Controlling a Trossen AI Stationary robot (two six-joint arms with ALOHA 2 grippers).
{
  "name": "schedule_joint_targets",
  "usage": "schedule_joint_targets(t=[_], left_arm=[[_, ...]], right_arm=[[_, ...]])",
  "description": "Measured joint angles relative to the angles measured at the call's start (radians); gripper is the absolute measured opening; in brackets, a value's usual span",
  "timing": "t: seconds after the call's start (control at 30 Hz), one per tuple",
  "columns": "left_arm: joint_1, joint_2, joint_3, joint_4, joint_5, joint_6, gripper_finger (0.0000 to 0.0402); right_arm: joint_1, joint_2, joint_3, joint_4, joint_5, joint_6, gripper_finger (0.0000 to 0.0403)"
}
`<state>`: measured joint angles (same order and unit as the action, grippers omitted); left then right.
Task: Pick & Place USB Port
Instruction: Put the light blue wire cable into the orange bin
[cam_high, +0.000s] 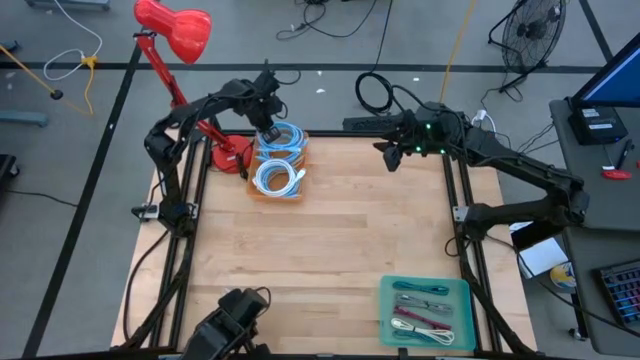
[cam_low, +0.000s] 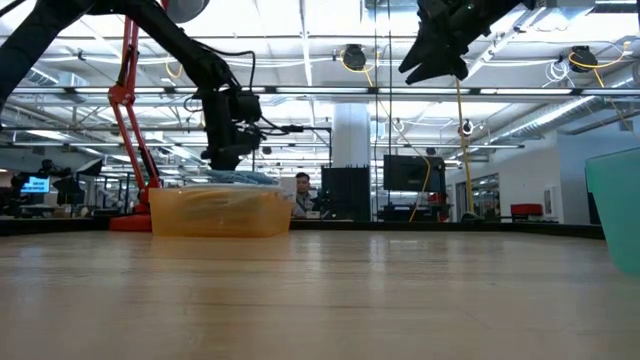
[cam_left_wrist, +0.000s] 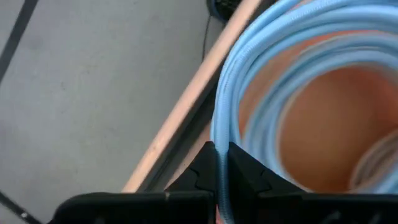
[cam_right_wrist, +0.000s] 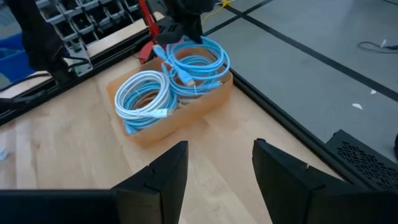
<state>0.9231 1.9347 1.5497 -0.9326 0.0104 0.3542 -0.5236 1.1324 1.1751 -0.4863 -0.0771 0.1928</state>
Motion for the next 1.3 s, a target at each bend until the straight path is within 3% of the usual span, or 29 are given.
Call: schedule_joint_targets(t=[0.33,0.9,1.3], left_arm=[[-0.059,-0.026,-0.006,-0.042,-0.025,0.019,0.0013],[-0.049,-0.026,-0.147,0.214,-0.132,-0.034,0.0012],[-0.056,-0.026,-0.154,0.342,-0.173,-0.061,0.0012]], right_arm=[[-0.02,0.01,0.0,0.004,-0.007,-0.022,0.0169],[-0.019,0.014,0.0,0.027,-0.03,-0.013,0.0169],[-0.018,0.045,-0.002,0.053,-0.059,0.027,0.0169]])
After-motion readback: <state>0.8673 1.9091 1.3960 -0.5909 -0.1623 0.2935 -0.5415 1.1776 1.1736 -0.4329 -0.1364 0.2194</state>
